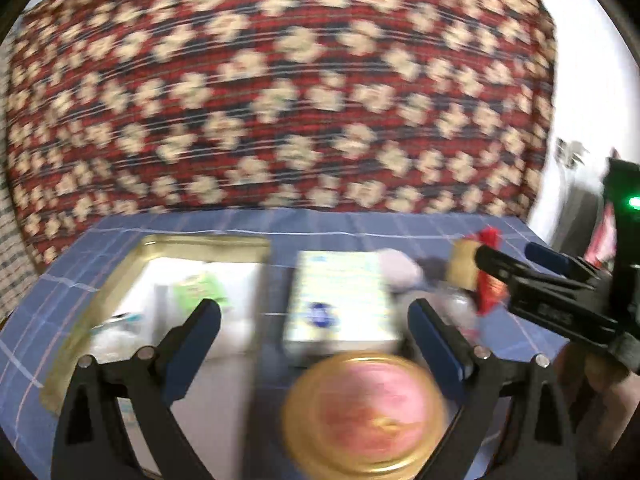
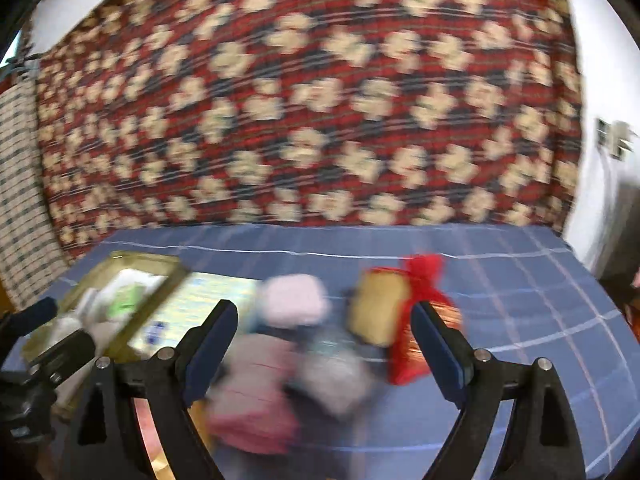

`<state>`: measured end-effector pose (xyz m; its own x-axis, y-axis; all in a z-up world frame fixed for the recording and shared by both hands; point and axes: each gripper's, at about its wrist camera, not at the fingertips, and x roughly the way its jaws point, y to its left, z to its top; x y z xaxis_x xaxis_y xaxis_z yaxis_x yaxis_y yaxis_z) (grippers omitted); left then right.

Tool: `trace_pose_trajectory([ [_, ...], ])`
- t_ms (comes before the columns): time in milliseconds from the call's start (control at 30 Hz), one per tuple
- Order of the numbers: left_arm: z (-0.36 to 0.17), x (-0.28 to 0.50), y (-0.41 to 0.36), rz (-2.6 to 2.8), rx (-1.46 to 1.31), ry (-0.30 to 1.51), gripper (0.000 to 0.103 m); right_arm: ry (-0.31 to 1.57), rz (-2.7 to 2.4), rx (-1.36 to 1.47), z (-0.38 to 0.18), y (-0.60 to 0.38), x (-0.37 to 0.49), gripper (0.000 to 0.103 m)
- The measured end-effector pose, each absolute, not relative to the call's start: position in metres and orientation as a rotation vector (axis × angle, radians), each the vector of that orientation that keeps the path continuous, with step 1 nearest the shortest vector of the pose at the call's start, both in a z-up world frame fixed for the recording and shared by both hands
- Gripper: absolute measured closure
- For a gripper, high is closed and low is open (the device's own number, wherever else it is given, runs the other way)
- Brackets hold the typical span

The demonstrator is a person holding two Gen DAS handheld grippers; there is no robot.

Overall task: Organize soft objects
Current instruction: 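Grasp the pink-trimmed white cloth with the left tool while the right tool grasps the clear plastic bag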

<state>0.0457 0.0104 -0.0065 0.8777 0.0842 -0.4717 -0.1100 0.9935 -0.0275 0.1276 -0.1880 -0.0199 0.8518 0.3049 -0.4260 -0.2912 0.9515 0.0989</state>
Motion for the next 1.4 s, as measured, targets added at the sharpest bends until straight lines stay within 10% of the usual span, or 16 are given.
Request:
trace_pose_trajectory([
  [333, -0.032, 0.091, -0.074, -0.009, 0.078, 0.644, 0.039, 0.451, 0.244, 0.080, -0.048, -0.230, 0.135, 0.013],
  [967, -0.083, 0.143, -0.112, 0.049, 0.154, 0.854, 0.037, 0.405, 0.241, 0.212, -0.053, -0.259, 0.136, 0.010],
  [1100, -0.084, 0.141, -0.111, 0.100, 0.184, 0.803, 0.071, 0.410, 0.231, 0.225, -0.055, -0.262, 0.136, 0.010],
  [1400, -0.067, 0.120, -0.093, 0.058, 0.058, 0.684, 0.076, 0.476, 0.224, 0.174, -0.059, -0.253, 0.147, 0.010],
])
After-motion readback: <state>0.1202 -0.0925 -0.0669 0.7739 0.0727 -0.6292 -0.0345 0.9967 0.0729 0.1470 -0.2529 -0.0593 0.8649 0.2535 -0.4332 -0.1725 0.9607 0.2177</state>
